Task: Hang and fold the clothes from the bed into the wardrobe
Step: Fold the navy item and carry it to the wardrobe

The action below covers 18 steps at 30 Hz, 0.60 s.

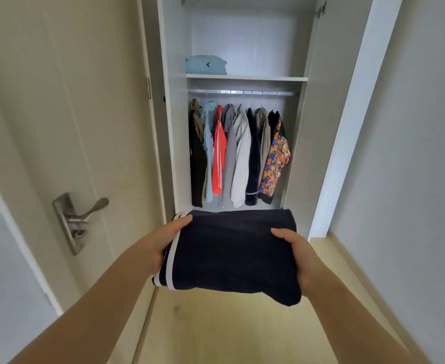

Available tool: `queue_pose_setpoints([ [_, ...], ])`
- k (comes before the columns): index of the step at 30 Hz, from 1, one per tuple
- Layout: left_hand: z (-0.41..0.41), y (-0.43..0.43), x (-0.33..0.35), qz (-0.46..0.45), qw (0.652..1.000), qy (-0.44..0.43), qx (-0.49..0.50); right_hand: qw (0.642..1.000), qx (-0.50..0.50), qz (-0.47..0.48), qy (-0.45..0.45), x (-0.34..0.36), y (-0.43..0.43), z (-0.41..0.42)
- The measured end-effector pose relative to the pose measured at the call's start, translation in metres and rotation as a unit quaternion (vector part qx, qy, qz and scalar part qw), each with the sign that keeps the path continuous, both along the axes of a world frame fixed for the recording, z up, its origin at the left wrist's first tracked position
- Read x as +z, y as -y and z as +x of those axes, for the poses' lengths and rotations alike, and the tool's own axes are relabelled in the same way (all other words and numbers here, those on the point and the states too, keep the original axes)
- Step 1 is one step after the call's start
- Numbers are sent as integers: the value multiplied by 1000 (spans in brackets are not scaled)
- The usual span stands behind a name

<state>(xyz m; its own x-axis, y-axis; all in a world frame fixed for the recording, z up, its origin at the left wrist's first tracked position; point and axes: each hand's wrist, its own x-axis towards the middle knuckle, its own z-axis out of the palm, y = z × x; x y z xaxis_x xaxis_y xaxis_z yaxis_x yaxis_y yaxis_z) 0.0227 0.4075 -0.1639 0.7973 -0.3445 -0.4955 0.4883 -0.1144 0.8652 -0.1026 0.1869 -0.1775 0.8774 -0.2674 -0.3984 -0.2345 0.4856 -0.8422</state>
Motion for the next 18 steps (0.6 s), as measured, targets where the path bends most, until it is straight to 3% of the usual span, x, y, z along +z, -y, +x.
queue_pose_setpoints([
  [9,173,74,24,-32,998,45,-7,998,-5,-17,61,19,69,167],
  [18,382,141,84,-132,984,115,-31,993,6,-18,120,84,143,373],
])
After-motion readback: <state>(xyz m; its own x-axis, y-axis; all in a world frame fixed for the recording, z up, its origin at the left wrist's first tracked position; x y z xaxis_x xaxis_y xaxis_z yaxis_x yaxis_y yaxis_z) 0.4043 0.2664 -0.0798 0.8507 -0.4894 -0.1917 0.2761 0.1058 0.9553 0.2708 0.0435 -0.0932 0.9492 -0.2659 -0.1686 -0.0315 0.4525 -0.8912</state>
